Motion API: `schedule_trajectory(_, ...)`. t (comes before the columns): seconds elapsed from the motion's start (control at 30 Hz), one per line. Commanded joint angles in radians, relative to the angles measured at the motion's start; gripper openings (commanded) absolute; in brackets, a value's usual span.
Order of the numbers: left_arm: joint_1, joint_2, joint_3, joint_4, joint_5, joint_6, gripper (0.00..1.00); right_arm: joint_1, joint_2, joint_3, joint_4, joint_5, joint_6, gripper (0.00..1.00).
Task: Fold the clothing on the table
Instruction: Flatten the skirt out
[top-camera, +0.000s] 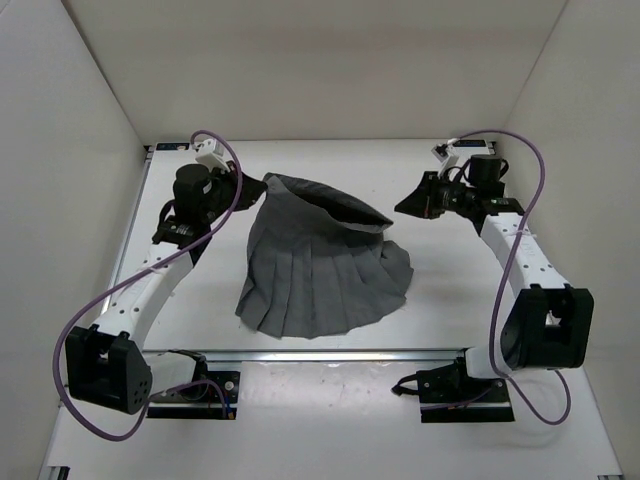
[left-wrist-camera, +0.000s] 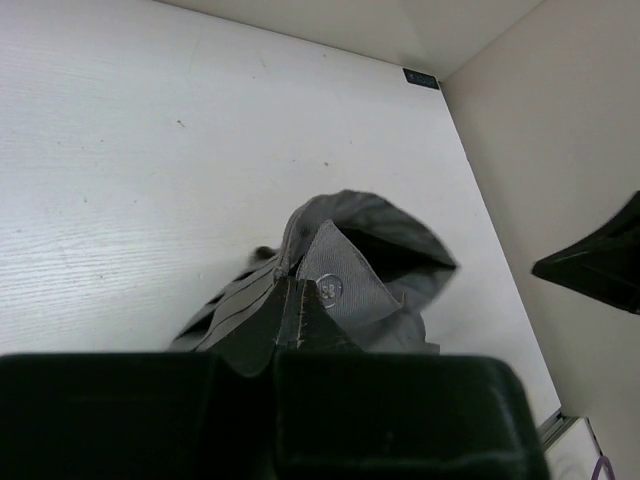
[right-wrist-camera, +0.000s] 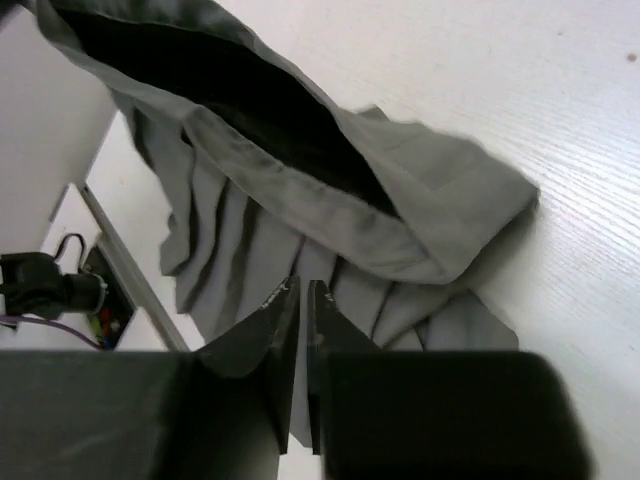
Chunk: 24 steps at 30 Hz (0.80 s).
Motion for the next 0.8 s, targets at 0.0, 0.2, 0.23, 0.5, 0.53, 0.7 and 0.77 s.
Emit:
schedule_trajectory(0.0, -0.011, -0.037, 0.019, 0.019, 0.018, -0.008, 0.00, 0.008, 0.028, -0.100, 0.210, -0.018, 0.036, 0.07)
schedule_trajectory(0.2, -0.003, -0.015, -0.007, 0.039, 0.039, -0.005, 0.00, 0.058, 0.153, -0.096, 0.302, 0.138, 0.006, 0.61)
schedule_trajectory(0.23, -0.006, -0.010, -0.004, 0.033, 0.036, -0.002, 0.00, 0.082, 0.166, -0.094, 0.311, 0.148, -0.031, 0.64)
schedule_trajectory(0.5, 0.008, 0.012, 0.013, 0.029, 0.045, -0.006, 0.00, 0.155, 0.285, -0.037, 0.174, 0.552, -0.229, 0.60)
schedule_trajectory(0.53, 0.003, 0.010, 0.018, 0.033, 0.044, -0.005, 0.00, 0.167, 0.302, -0.045, 0.164, 0.661, -0.235, 0.60)
schedule_trajectory(0.7, -0.008, 0.013, 0.008, 0.072, 0.050, -0.020, 0.00, 0.195, 0.400, 0.015, 0.134, 0.860, -0.243, 0.59)
schedule_trajectory(0.77, -0.008, 0.022, 0.007, 0.069, 0.052, -0.020, 0.00, 0.216, 0.440, 0.041, 0.115, 0.895, -0.261, 0.60)
